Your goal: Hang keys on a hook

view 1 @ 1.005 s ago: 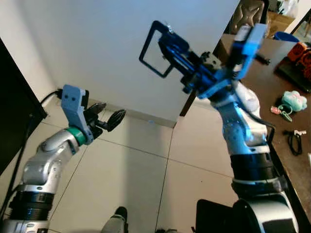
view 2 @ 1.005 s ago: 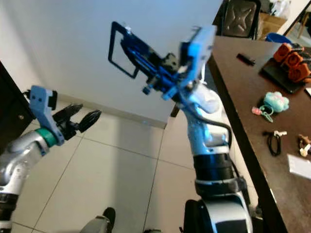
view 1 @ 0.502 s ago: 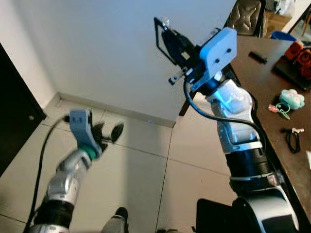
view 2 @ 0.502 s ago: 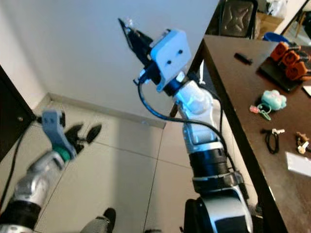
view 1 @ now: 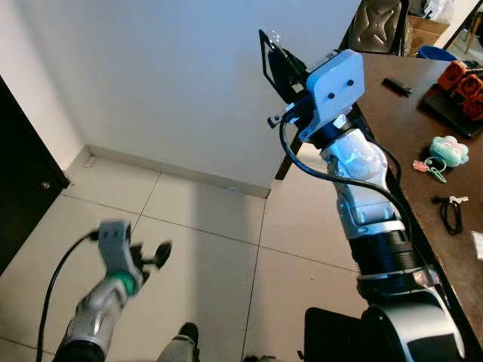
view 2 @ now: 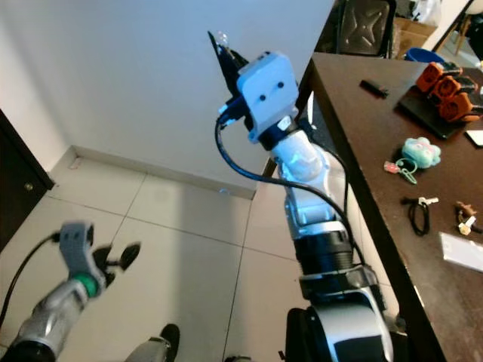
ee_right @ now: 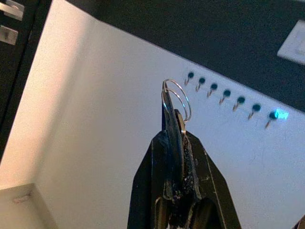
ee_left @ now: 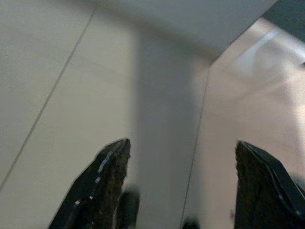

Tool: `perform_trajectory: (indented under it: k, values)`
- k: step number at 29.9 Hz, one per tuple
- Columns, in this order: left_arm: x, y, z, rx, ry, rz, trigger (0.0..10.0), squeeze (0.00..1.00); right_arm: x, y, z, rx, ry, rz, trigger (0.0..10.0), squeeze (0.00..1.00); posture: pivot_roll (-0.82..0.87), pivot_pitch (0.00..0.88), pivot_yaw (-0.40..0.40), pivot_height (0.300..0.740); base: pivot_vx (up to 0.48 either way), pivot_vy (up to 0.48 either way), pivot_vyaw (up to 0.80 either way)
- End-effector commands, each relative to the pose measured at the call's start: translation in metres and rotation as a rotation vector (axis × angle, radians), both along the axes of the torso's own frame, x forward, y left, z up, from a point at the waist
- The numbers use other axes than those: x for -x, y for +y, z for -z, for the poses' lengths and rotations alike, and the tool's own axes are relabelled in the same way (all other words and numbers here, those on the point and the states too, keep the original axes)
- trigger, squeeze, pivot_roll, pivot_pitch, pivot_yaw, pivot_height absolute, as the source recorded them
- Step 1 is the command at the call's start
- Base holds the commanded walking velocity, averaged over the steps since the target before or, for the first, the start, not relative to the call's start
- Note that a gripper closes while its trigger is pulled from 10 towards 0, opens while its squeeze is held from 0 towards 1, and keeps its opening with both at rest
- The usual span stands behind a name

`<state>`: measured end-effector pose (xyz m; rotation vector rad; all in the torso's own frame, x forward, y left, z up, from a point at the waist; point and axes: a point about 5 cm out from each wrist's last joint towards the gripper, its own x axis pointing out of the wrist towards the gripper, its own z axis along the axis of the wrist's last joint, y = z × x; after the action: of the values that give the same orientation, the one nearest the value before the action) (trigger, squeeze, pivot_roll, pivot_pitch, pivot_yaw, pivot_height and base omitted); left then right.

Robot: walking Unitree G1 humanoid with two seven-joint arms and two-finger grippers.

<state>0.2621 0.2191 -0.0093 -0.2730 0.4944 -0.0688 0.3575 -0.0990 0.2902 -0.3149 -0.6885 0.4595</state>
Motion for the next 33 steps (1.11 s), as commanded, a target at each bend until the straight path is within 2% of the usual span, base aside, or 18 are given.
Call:
perform_trajectory:
  k: [1,2,3,4,7,10,11,21,26,27,29,31,33]
  values:
    - [0.014,0.002,0.015,-0.007,0.067,-0.024,10.0,0.0,-0.004,-0.004,0.006,-0.039,0.049,0.014,10.0,0.0,0.09,0.092,-0.012,0.74,0.349,0.0,0.0]
    - [0.014,0.002,0.015,-0.007,0.067,-0.024,10.0,0.0,-0.004,-0.004,0.006,-0.039,0.049,0.014,10.0,0.0,0.09,0.092,-0.012,0.74,0.349,0.0,0.0]
    - [0.028,0.005,0.027,0.014,0.134,-0.072,10.0,0.0,-0.006,-0.003,0.011,-0.04,0.076,0.016,10.0,0.0,0.09,0.091,-0.013,0.74,0.345,0.0,0.0]
    - [0.028,0.005,0.027,0.014,0.134,-0.072,10.0,0.0,-0.006,-0.003,0.011,-0.04,0.076,0.016,10.0,0.0,0.09,0.091,-0.013,0.74,0.345,0.0,0.0]
    - [0.057,0.005,0.05,0.047,0.262,-0.137,10.0,0.0,-0.009,0.001,0.023,-0.043,0.127,0.009,10.0,0.0,0.08,0.081,-0.015,0.74,0.399,0.0,0.0]
    - [0.061,0.004,0.053,0.044,0.276,-0.135,10.0,0.0,-0.009,0.001,0.025,-0.048,0.135,0.005,10.0,0.0,0.08,0.081,-0.015,0.74,0.412,0.0,0.0]
    - [0.066,0.001,0.057,0.046,0.298,-0.133,10.0,0.0,-0.01,0.002,0.026,-0.056,0.142,-0.007,10.0,0.0,0.08,0.078,-0.011,0.74,0.416,0.0,0.0]
    - [0.073,-0.004,0.063,0.047,0.326,-0.124,10.0,0.0,-0.011,0.001,0.027,-0.065,0.159,-0.019,10.0,0.0,0.08,0.079,-0.006,0.74,0.46,0.0,0.0]
    - [0.078,-0.003,0.065,0.043,0.343,-0.129,10.0,0.0,-0.008,0.007,0.032,-0.064,0.185,-0.073,10.0,0.0,0.08,0.071,-0.004,0.74,0.48,0.0,0.0]
    - [0.081,-0.003,0.067,0.042,0.354,-0.134,10.0,0.0,-0.006,0.012,0.038,-0.08,0.21,-0.119,10.0,0.0,0.08,0.065,-0.003,0.74,0.48,0.0,0.0]
    - [0.081,-0.003,0.067,0.042,0.354,-0.134,10.0,0.0,-0.006,0.012,0.038,-0.08,0.21,-0.119,10.0,0.0,0.08,0.065,-0.003,0.74,0.48,0.0,0.0]
    - [0.084,-0.003,0.069,0.042,0.366,-0.14,10.0,0.0,-0.001,0.022,0.047,-0.121,0.248,-0.201,10.0,0.0,0.08,0.065,-0.003,0.74,0.48,0.0,0.0]
    - [0.084,-0.003,0.069,0.042,0.366,-0.14,10.0,0.0,-0.001,0.022,0.047,-0.121,0.248,-0.201,10.0,0.0,0.08,0.065,-0.003,0.74,0.48,0.0,0.0]
